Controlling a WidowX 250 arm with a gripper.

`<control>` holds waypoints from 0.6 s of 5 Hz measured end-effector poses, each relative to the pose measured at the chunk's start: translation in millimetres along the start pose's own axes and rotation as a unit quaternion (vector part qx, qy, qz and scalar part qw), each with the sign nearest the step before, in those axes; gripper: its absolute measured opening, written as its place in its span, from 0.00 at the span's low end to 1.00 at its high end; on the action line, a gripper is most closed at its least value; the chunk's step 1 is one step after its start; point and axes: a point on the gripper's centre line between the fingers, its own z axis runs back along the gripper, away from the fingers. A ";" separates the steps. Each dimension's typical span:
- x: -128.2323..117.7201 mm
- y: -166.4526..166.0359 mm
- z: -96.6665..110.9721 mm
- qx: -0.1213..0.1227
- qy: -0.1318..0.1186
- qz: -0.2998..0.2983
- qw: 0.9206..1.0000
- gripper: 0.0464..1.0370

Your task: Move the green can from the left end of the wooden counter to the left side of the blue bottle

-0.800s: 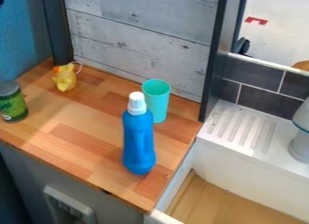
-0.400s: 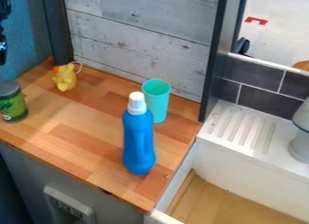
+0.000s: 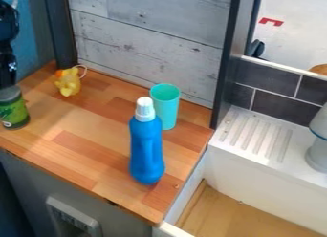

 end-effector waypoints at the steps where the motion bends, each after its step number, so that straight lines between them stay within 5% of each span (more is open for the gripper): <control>1: 1.4 7.6 -11.1 0.005 0.023 0.014 1.000 0.97; 3: 11.0 20.2 -8.6 0.007 0.024 0.032 0.999 0.97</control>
